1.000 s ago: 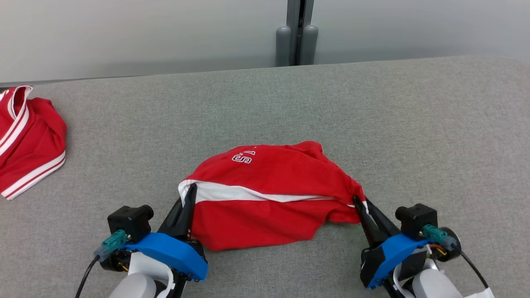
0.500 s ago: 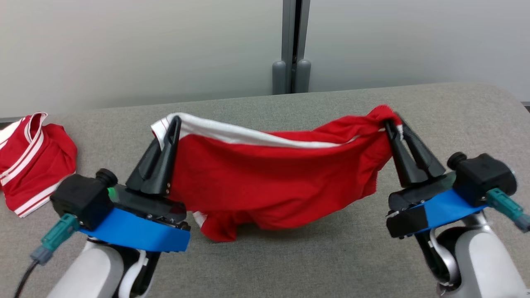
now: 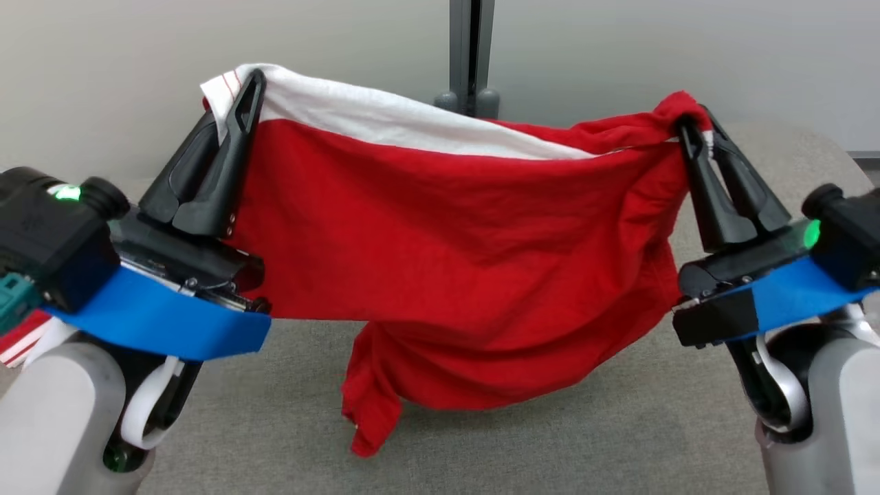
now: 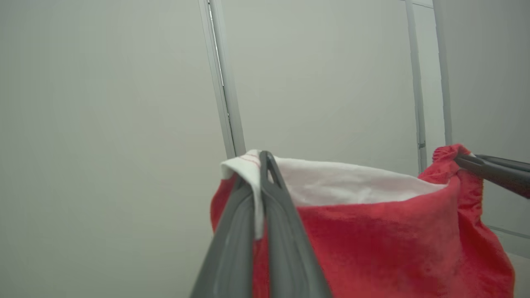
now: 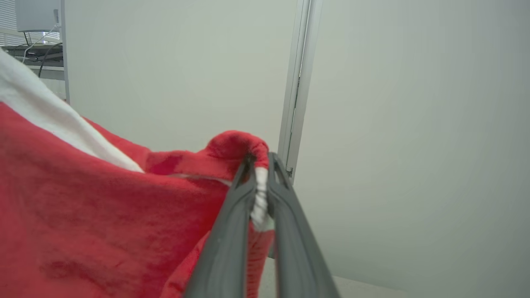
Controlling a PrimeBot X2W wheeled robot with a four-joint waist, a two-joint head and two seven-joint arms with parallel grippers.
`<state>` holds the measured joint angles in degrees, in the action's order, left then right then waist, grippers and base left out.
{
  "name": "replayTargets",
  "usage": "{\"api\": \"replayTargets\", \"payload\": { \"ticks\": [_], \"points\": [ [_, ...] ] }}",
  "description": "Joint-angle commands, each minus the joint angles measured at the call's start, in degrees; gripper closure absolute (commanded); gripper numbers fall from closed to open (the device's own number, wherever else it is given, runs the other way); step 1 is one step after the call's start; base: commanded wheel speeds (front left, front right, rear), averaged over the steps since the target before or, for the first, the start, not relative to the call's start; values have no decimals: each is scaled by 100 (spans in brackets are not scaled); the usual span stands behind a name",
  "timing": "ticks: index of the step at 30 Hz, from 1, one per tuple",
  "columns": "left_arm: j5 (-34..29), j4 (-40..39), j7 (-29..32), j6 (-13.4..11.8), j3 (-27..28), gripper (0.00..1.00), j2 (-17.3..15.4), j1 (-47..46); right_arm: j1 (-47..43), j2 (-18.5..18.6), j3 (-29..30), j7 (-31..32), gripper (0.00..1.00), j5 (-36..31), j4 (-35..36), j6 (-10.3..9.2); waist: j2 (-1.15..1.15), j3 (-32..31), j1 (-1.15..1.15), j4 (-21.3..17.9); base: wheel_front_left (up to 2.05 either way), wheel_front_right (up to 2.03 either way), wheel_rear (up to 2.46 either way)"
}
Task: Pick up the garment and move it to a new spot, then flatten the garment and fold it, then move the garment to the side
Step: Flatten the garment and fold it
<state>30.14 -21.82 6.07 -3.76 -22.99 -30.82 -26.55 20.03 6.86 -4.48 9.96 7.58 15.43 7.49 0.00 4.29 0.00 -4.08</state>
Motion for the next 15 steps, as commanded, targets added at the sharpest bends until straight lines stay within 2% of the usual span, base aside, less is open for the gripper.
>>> {"api": "replayTargets", "payload": {
  "ticks": [1, 5, 9, 15],
  "points": [
    [55, 120, 13, 32, -5, 100, 35, -122, 165, -2, -54, 10, 100, 107, -134, 1, 0, 87, 0, 20, 0, 0, 0],
    [192, 710, -87, 179, 72, 100, 171, -583, 872, 9, -120, -68, 100, 276, -892, 1, 0, 376, 0, -14, 0, 0, 0],
    [146, 1486, -277, 362, 172, 100, 288, -1380, 1949, -35, -210, -289, 100, 116, -1874, 1, 0, 746, 0, -73, 0, 0, 0],
    [-54, 2540, -869, 570, 297, 100, 585, -2799, 3565, -277, -62, -1052, 100, -336, -3276, 1, 0, 1367, 0, -96, 0, 0, 0]
  ]
}}
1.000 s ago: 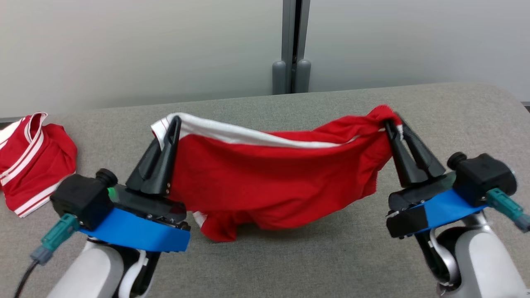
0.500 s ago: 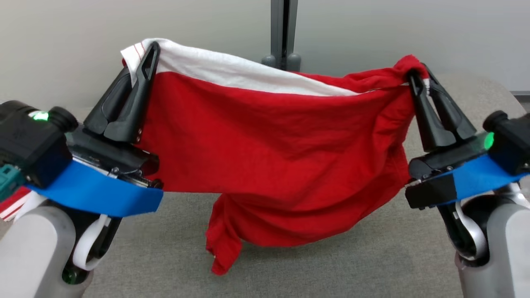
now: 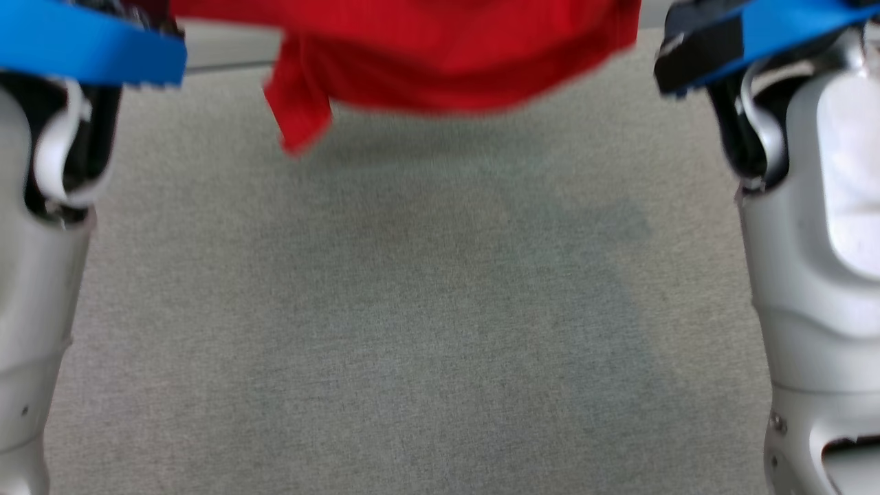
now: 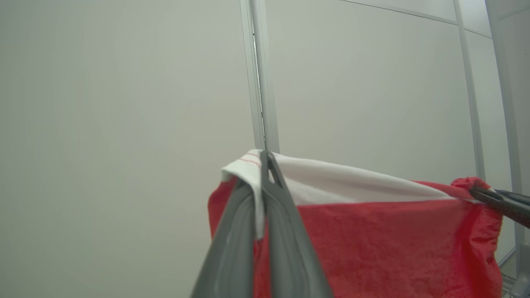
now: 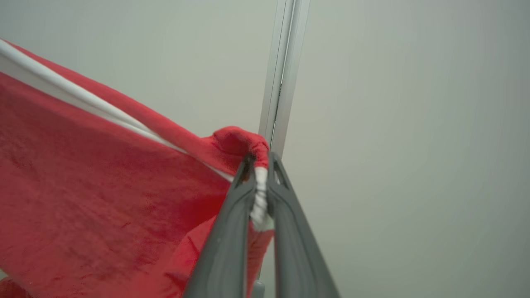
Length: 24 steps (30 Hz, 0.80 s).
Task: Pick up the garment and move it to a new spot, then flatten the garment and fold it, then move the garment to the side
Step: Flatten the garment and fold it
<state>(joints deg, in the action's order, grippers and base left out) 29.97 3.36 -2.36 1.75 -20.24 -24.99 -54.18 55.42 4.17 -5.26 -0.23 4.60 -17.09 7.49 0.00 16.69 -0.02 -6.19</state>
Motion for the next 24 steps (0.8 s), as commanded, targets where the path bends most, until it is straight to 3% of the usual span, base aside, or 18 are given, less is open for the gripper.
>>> {"api": "replayTargets", "payload": {
  "ticks": [1, 6, 13, 19, 24],
  "points": [
    [-38, 167, -115, 55, 9, 100, 71, -203, 203, -38, 80, -187, 100, -149, -223, 1, 0, 224, 2, 126, 0, 0, 0],
    [-20, 856, -496, 174, -93, 100, 367, -556, 641, -124, 246, -851, 100, -582, -1147, 1, 0, 786, 2, 205, 0, 0, 0],
    [68, 1510, -1034, 366, -372, 100, 587, 103, 224, -117, -113, -1376, 100, -438, -2171, 1, 0, 1153, 2, 284, 0, 0, 0],
    [161, 1214, -1256, 428, -306, 100, 672, 893, -370, -121, -202, -1493, 100, -361, -2000, 1, 0, 1155, 2, 274, 0, 0, 0],
    [133, 509, -1287, 404, 2, 100, 782, 1703, -1113, -122, -195, -1501, 100, -186, -1229, 1, 0, 1011, 2, 308, 0, 0, 0]
  ]
}}
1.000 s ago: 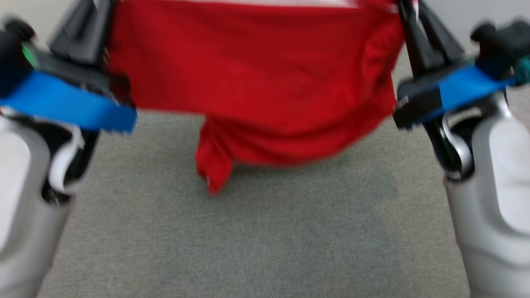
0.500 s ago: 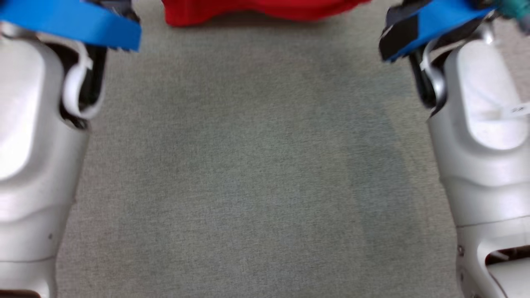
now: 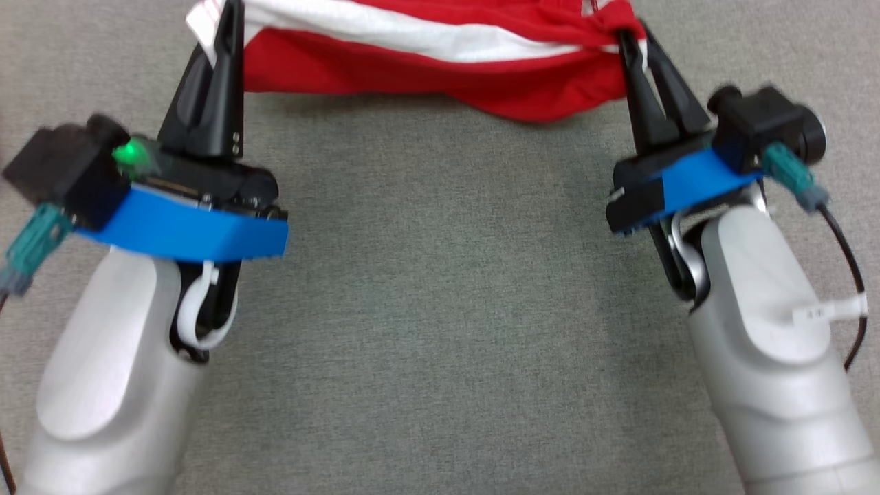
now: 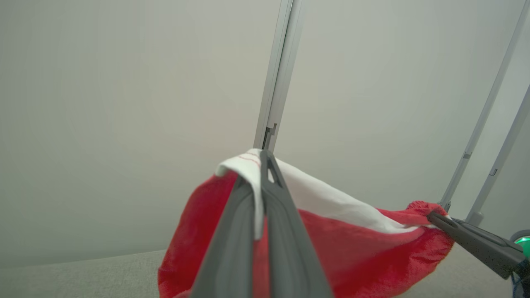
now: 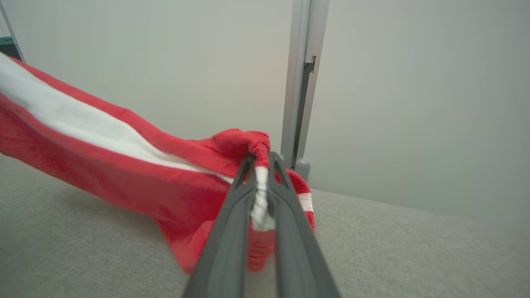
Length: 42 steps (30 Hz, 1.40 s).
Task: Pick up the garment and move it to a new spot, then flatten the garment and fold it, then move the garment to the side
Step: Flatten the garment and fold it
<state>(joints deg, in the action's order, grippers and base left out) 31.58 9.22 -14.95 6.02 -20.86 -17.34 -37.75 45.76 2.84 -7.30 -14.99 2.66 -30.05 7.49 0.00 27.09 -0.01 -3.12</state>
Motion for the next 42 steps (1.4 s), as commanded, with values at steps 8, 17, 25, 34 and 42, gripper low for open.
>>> {"api": "replayTargets", "payload": {
  "ticks": [8, 17, 25, 34, 42],
  "points": [
    [-344, -1162, -31, 60, 557, 100, 318, 1480, -1558, 12, 148, -24, 100, 160, 1219, 1, 0, -636, 1, 165, 0, 0, 0],
    [-596, -2174, -24, 20, 598, 100, 214, 3090, -3343, 14, 114, 148, 100, 472, 2288, 0, 0, -1563, 1, 94, 0, 0, 0],
    [-598, -3156, 429, -310, 430, 100, 5, 4478, -4637, 10, 136, 872, 100, 386, 3468, 1, 0, -1770, 1, -39, 0, 0, 0],
    [-370, -2564, 521, -229, 470, 100, -90, 4411, -4631, 10, -11, 1186, 100, 543, 3123, 1, 0, -1655, 1, -88, 0, 0, 0],
    [-287, -1308, 577, 50, 245, 100, -152, 2986, -3830, 10, -132, 1055, 100, 576, 2346, 1, 0, -1310, 1, -44, 0, 0, 0]
  ]
}}
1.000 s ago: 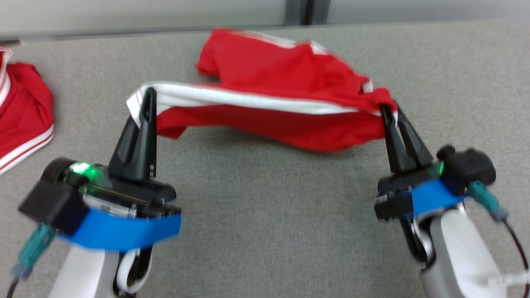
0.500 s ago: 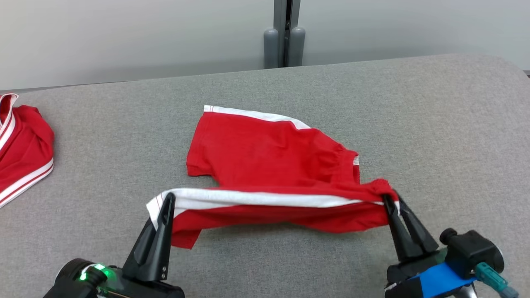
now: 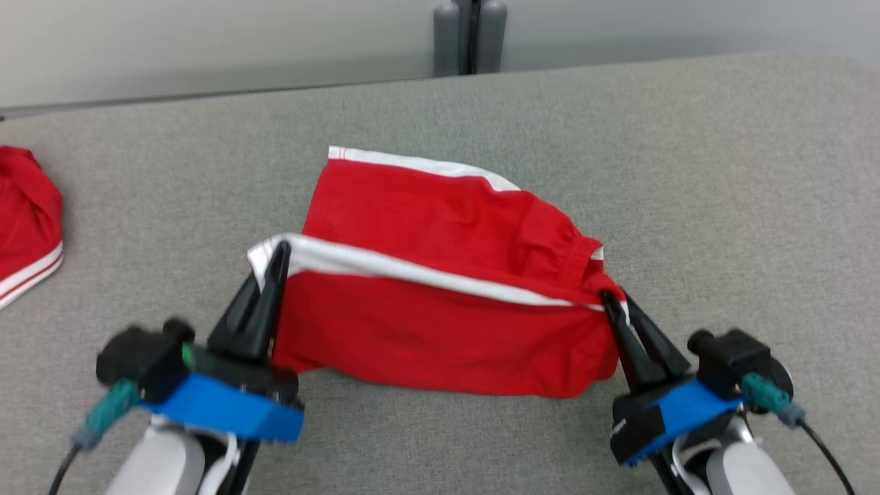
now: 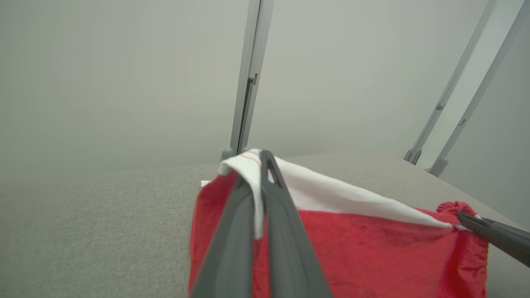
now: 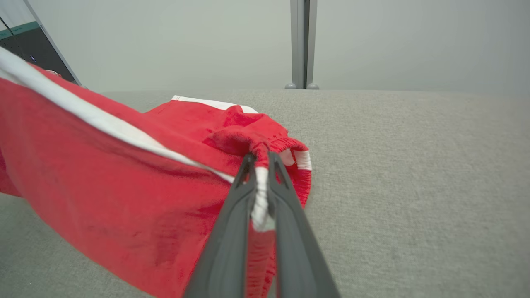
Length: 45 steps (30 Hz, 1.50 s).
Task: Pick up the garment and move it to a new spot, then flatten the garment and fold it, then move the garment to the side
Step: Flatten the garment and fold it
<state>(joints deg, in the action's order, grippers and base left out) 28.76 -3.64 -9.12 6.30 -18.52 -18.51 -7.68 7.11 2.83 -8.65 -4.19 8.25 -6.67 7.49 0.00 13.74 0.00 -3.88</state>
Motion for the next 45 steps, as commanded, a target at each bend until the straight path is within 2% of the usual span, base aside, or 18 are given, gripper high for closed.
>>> {"api": "replayTargets", "payload": {
  "ticks": [1, 6, 13, 24, 26, 27, 28, 29, 30, 31, 32, 33, 40, 45],
  "points": [
    [2, 143, 24, 42, -38, 100, -39, -260, 163, 12, 3, -37, 100, 36, -71, 1, 0, 93, 0, 29, 0, 0, 0],
    [-31, 1104, 69, 102, -296, 100, -57, -1545, 856, 13, 16, -105, 100, 52, -523, 1, 0, 490, 0, -8, 0, 0, 0],
    [56, 2610, -91, 116, -702, 100, 150, -2981, 1753, 9, 179, -389, 100, 107, -1261, 1, 0, 971, 0, -69, 0, 0, 0],
    [403, 4464, -275, 120, -1368, 100, 397, -4262, 2650, 12, 96, -825, 100, 210, -2349, 1, 0, 1263, 0, -143, 0, 0, 0],
    [459, 4673, -238, 120, -1547, 100, 428, -4425, 2758, 12, 65, -883, 89, 222, -2476, 1, 0, 1303, 0, -167, 0, 0, 0],
    [503, 4766, -236, 120, -1632, 97, 441, -4503, 2796, 12, 48, -913, 86, 232, -2532, 1, 0, 1317, 0, -177, 0, 0, 0],
    [519, 4872, -233, 120, -1709, 89, 444, -4573, 2834, 12, 29, -941, 78, 247, -2573, 1, 0, 1328, 0, -190, 0, 0, 0],
    [549, 4963, -258, 120, -1775, 80, 444, -4641, 2871, 12, 10, -966, 67, 267, -2619, 1, 0, 1340, 0, -206, 0, 0, 0],
    [576, 5058, -272, 121, -1839, 63, 456, -4695, 2903, 12, -1, -984, 52, 273, -2651, 1, 0, 1349, 0, -219, 0, 0, 0],
    [602, 5149, -282, 121, -1888, 39, 462, -4745, 2935, 12, -6, -1015, 0, 263, -2670, 1, 0, 1354, 0, -232, 0, 0, 0],
    [617, 5240, -300, 121, -1947, 3, 461, -4795, 2952, 12, -17, -1031, 0, 261, -2693, 1, 0, 1353, 0, -244, 0, 0, 0],
    [650, 5321, -313, 121, -2005, 0, 462, -4836, 2961, 12, -32, -1049, 0, 258, -2714, 1, 0, 1348, 0, -255, 0, 0, 0],
    [866, 5572, -406, 121, -2396, 0, 495, -4911, 2896, 12, 97, -1095, 0, 102, -2559, 1, 0, 1221, 0, -202, 0, 0, 0],
    [1111, 5524, -171, 121, -2791, 0, 420, -4815, 2682, 11, 229, -1102, 0, -112, -2382, 1, 0, 1055, 0, -98, 0, 0, 0]
  ]
}}
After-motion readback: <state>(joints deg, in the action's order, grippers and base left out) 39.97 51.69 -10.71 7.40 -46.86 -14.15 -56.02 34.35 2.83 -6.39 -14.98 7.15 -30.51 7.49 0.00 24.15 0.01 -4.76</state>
